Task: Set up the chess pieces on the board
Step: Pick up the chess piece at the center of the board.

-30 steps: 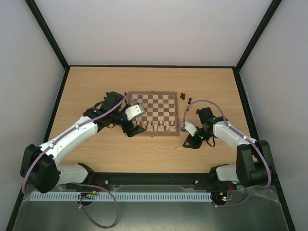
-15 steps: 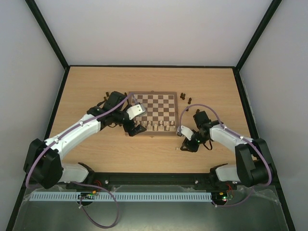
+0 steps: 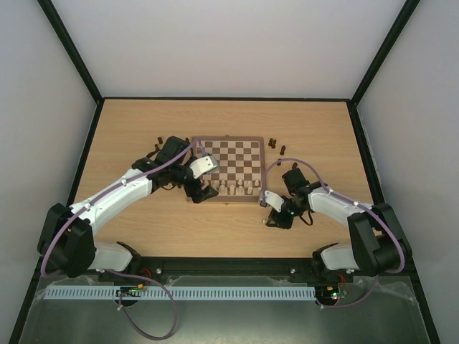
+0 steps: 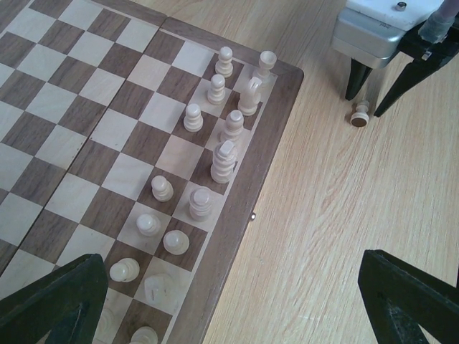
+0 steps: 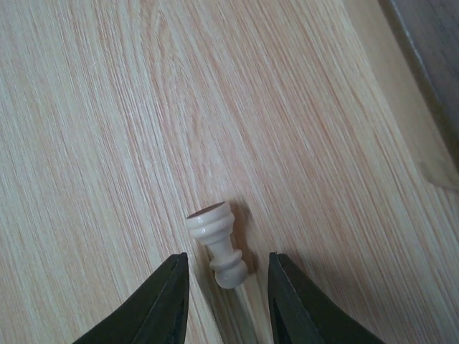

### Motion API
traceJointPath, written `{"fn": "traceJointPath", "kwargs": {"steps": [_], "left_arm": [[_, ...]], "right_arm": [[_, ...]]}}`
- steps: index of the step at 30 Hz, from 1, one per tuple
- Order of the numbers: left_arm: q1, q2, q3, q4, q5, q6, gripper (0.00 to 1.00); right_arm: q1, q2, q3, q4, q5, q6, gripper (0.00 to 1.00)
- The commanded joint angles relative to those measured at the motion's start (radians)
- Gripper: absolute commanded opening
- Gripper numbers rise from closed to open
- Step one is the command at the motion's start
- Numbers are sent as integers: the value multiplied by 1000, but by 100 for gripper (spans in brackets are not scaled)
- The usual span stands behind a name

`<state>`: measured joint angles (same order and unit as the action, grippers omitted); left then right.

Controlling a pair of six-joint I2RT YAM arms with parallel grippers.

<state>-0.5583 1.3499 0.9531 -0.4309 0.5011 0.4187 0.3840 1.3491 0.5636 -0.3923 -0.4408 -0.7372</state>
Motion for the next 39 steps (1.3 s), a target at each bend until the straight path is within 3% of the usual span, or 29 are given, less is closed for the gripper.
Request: {"fn": "traceJointPath", "kwargs": {"steps": [1, 6, 11, 20, 31, 39], "left_arm": [[-5, 9, 9, 23, 20, 3, 99], [-5, 8, 6, 21, 18, 3, 99], [-6, 10, 2, 20, 18, 5, 99], [-6, 11, -2, 21, 21, 9, 99], [-5, 6, -5, 19, 28, 8, 99], [-6, 13, -1, 15, 34, 8, 99]], "right_arm": [[30, 19, -20, 7, 23, 12, 31], [68, 27, -34, 33, 67, 29, 27], [98, 35, -49, 52, 109, 41, 17], [98, 40, -69, 51, 149, 50, 26], [98, 30, -114, 82, 206, 53, 23], [98, 2, -137, 74, 260, 47, 27]]}}
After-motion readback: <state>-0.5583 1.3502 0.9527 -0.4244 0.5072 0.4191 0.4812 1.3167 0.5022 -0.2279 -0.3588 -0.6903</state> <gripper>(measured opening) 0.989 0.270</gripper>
